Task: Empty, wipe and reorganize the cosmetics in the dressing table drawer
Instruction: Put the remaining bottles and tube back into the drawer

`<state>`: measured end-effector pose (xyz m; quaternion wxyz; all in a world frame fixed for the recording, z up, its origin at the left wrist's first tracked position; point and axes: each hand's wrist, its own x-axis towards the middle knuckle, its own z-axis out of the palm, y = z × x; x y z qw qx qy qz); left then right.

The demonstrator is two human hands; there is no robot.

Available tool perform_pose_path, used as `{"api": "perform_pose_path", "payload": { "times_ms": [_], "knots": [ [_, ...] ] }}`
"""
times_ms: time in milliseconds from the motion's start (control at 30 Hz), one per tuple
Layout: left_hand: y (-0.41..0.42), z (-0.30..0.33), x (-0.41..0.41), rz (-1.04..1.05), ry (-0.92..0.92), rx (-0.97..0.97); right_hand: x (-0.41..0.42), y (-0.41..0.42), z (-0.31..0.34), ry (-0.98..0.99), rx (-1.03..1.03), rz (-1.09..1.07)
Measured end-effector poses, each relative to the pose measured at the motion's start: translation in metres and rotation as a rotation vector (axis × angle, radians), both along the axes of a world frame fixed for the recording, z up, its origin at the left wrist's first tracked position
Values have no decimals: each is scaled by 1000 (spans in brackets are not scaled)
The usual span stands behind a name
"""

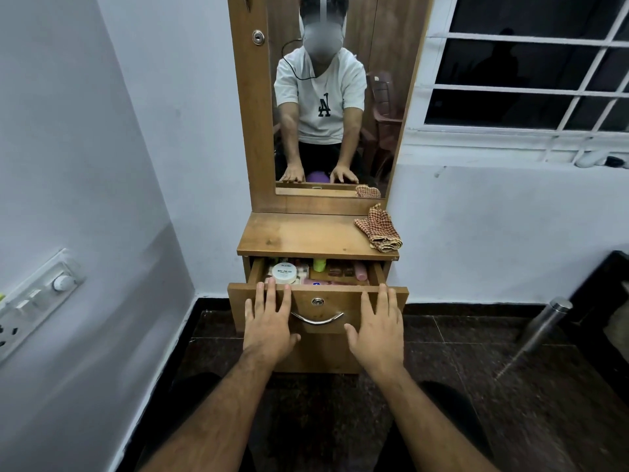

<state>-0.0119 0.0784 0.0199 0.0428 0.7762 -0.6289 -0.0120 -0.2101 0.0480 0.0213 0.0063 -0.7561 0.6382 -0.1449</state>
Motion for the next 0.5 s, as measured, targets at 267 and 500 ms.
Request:
{"api": "perform_pose_path", "payload": {
  "times_ms": [267,500],
  "knots": [
    [-27,-10,11,54,16,-112,11,-37,-13,-49,169,33],
    [-38,-35,19,102,67,-115,20,-63,-29,-53,182,33]
  ]
}}
